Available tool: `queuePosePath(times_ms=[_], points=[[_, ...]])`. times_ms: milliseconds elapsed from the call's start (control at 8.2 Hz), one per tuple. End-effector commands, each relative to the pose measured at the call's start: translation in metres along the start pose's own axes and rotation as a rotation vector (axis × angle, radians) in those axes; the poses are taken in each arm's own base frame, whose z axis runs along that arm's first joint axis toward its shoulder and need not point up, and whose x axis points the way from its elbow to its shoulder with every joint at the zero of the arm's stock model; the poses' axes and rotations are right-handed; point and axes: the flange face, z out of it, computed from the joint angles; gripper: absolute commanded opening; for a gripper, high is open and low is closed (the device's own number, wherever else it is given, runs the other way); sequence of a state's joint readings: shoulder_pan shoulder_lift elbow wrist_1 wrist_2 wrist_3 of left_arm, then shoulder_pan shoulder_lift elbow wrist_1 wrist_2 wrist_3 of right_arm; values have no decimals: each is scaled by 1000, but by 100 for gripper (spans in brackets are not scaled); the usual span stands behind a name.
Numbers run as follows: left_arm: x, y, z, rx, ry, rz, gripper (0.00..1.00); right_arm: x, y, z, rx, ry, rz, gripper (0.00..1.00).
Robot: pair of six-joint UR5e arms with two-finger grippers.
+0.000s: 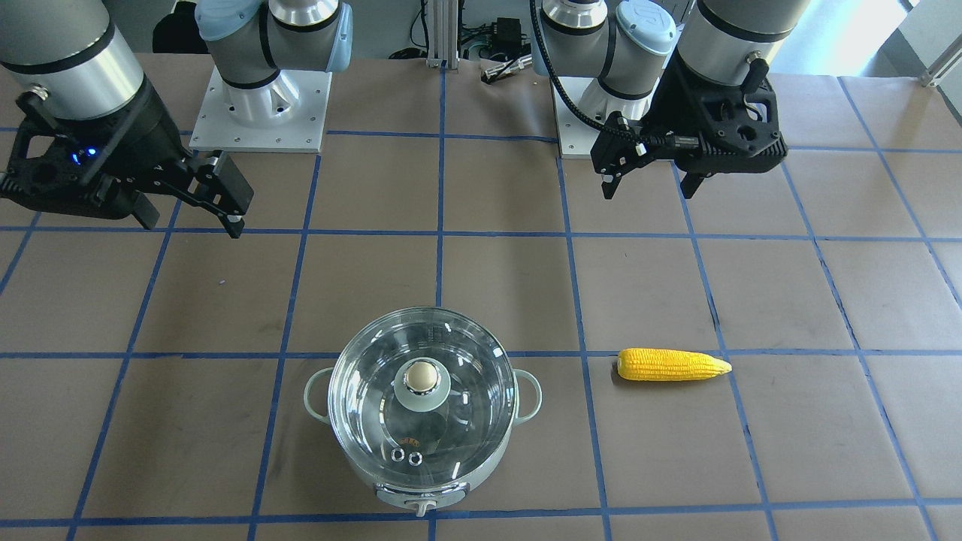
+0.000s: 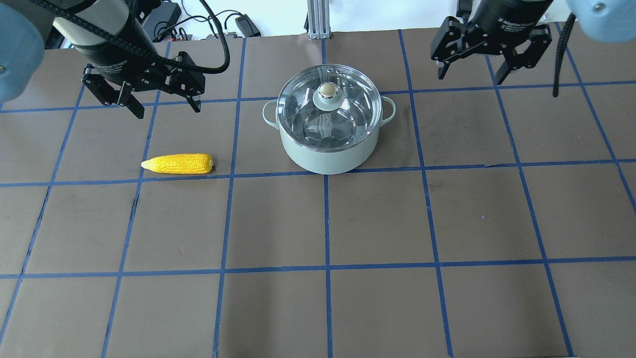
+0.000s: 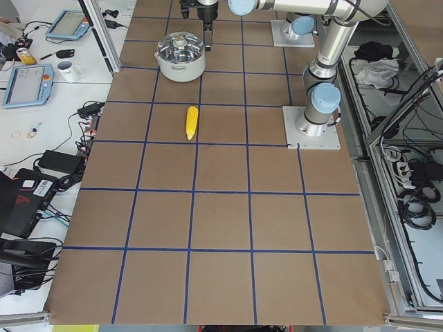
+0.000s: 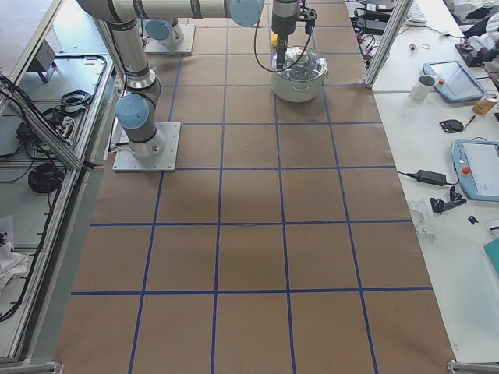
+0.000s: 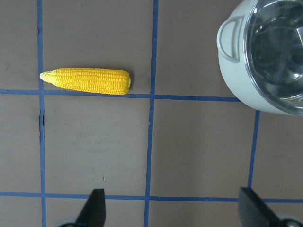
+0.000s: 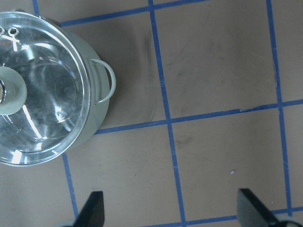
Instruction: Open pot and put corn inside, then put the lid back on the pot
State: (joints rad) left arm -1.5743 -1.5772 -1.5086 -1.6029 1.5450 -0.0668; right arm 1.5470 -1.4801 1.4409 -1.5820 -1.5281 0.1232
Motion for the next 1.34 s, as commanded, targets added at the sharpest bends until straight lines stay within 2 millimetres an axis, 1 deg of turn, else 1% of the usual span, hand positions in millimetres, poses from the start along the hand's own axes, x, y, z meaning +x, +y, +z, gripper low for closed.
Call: queuePosePath(times_ms=[0, 122, 244, 366, 488, 610, 732, 854, 976, 1098, 1220], points=[[-1, -21, 18, 10, 0, -117, 100, -89, -4, 27, 74, -29, 71, 100], [-8, -29, 21, 21, 2, -138, 100, -117, -7, 42, 106, -48, 109, 100], [-33, -40, 29, 8, 6, -194, 100, -130, -19, 58, 140, -66, 119, 100], [-52, -45, 37, -4, 4, -229, 100, -141, -28, 70, 151, -75, 131, 100], [-66, -55, 44, 3, -4, -251, 100, -151, -45, 87, 154, -78, 129, 100], [-83, -67, 48, 41, -8, -287, 100, -172, -60, 113, 159, -73, 134, 100], [-95, -73, 55, 33, -6, -460, 100, -198, -57, 132, 178, -38, 105, 100], [-102, -74, 68, 12, -2, -642, 100, -206, -58, 145, 176, -17, 80, 100], [-108, -80, 89, 5, 8, -685, 100, -210, -64, 155, 182, -23, 71, 100], [-115, -82, 111, -8, -10, -847, 100, -211, -64, 159, 177, -22, 63, 100], [-123, -86, 125, -26, -17, -981, 100, -212, -64, 162, 171, -23, 56, 100]])
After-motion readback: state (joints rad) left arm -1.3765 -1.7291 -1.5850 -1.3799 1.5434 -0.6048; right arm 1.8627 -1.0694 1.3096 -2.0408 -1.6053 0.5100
